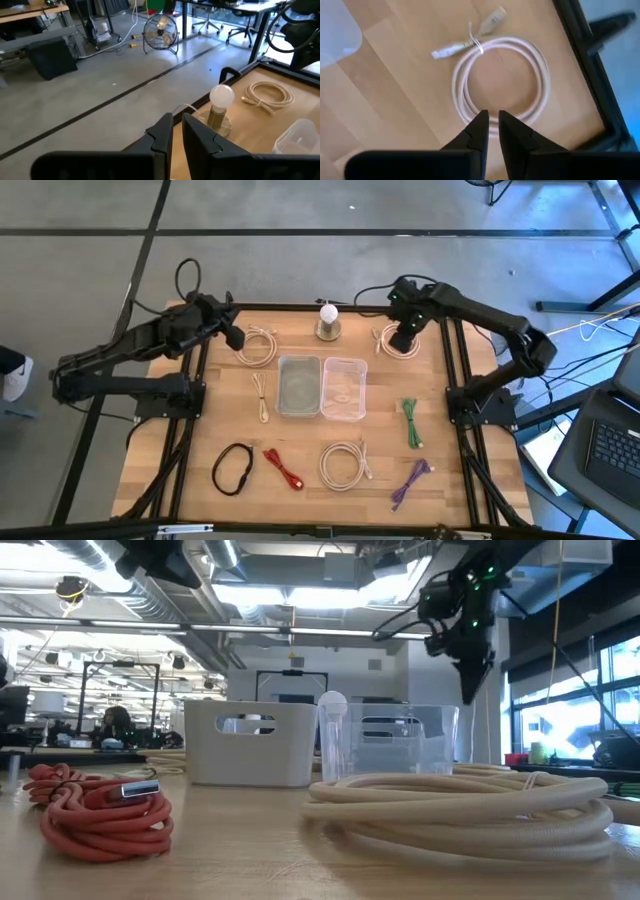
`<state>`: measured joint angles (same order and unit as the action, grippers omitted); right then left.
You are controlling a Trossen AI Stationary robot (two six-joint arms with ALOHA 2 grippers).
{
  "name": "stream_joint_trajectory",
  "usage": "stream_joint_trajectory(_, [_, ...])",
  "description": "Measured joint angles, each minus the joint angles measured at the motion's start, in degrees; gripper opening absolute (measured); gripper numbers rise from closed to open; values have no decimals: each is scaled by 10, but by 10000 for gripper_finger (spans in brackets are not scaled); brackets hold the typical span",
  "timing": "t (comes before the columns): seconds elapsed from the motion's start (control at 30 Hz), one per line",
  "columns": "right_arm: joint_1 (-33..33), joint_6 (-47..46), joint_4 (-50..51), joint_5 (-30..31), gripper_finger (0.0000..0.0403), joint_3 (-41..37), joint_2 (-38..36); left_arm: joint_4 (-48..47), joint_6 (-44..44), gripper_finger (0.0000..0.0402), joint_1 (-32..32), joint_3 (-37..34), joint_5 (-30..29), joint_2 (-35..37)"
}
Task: Pick and place USB-C Cables
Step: Put the top right white usb cable into the transparent bin
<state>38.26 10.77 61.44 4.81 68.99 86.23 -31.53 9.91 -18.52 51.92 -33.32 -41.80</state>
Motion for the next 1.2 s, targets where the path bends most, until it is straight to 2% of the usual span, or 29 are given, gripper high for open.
stream_joint_trajectory(0.13, [0, 46, -3, -4, 95, 0, 25, 0, 0, 32, 0, 0, 7, -12])
stream_joint_trajectory(0.37, [0, 45, -3, -5, 226, 0, 68, -6, 0, 35, 0, 0, 30, -23])
stream_joint_trajectory(0.5, [0, 40, -6, -2, 267, 0, 97, -20, 1, 32, 0, 0, 30, -23])
stream_joint_trajectory(0.63, [9, 42, -19, -1, 274, 0, 125, -33, 20, 33, 0, 0, 30, -22])
stream_joint_trajectory(0.8, [25, 31, -28, -10, 259, -12, 140, -51, 31, 35, 0, 0, 34, -22])
stream_joint_trajectory(1.0, [40, 3, -71, -77, 246, -112, 140, -52, 44, 32, 0, 0, 44, -22])
stream_joint_trajectory(1.2, [40, -6, -131, -66, 242, -183, 127, -52, 44, 30, 0, 0, 22, -22])
